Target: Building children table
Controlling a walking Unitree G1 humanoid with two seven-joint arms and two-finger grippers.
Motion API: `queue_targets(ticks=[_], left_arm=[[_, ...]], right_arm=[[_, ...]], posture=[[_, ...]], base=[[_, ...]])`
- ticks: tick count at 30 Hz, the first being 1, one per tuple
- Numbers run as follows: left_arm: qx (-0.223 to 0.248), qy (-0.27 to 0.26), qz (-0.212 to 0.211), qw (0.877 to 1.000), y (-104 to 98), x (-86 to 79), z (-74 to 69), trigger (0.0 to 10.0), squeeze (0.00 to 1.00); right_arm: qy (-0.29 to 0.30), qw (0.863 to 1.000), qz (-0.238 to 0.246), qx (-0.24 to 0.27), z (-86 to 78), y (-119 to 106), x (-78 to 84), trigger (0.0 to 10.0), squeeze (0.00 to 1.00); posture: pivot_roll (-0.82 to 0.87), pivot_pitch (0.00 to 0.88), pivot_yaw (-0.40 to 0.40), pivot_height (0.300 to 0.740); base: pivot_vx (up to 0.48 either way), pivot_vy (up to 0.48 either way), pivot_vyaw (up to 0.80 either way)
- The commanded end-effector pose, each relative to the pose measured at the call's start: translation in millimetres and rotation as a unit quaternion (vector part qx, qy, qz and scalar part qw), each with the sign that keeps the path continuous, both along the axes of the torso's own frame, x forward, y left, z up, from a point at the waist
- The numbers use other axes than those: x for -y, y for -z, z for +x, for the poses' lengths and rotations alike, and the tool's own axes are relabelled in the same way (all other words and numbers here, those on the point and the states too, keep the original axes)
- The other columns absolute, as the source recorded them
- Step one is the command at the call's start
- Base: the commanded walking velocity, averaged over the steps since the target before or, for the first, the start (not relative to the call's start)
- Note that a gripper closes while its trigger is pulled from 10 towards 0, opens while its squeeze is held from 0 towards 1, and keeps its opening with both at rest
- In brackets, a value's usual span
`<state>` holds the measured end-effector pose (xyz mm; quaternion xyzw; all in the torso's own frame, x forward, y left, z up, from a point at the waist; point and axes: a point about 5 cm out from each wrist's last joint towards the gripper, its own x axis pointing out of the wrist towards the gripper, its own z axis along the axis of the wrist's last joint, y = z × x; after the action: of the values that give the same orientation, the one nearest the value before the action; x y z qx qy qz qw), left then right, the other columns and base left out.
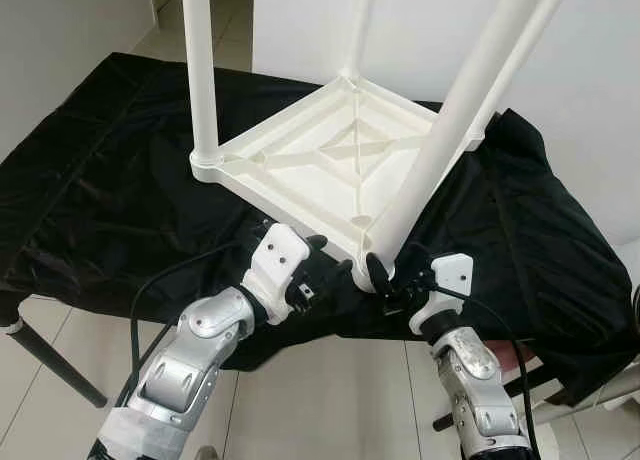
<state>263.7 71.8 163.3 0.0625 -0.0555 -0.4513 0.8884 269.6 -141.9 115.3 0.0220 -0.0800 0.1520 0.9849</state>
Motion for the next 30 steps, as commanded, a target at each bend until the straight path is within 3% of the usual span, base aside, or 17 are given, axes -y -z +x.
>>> queue_targets(ticks=[1, 8, 21, 23, 30], left_arm=[[-0.005, 0.001, -0.003, 1.0, 1, 4.1, -3.0, 10.0, 0.0], [0.009, -0.005, 0.006, 1.0, -1, 5.9, -2.5, 10.0, 0.0], [-0.004, -0.032, 0.03, 0.999, 4, 12.4, -0.3, 10.0, 0.0], [-0.007, -0.018, 0.033, 0.999, 4, 15.1, -2.9, 10.0, 0.0], [0.011, -0.026, 0.038, 0.999, 3, 16.0, -1.0, 10.0, 0.0]], right_arm=[[-0.008, 1.0, -0.005, -0.006, 1.1, 4, 3.1, 10.0, 0.0], [-0.037, 0.999, -0.037, -0.005, 18.0, 1, 17.5, 10.0, 0.0], [-0.101, 0.993, -0.056, -0.015, 34.8, 0, 11.0, 10.0, 0.0], [-0.133, 0.989, -0.067, -0.013, 40.7, -2, 10.2, 10.0, 0.0], [-0.162, 0.982, -0.096, -0.013, 59.9, -9, 14.7, 10.0, 0.0]], posture=[[0.05, 0.039, -0.115, 0.74], [0.05, 0.043, -0.117, 0.74], [0.08, 0.045, -0.138, 0.74], [0.09, 0.043, -0.135, 0.74], [0.1, 0.044, -0.138, 0.74]], base=[[0.0, 0.0, 0.0], [0.0, 0.0, 0.0], [0.0, 0.0, 0.0], [0.0, 0.0, 0.0], [0.0, 0.0, 0.0]])
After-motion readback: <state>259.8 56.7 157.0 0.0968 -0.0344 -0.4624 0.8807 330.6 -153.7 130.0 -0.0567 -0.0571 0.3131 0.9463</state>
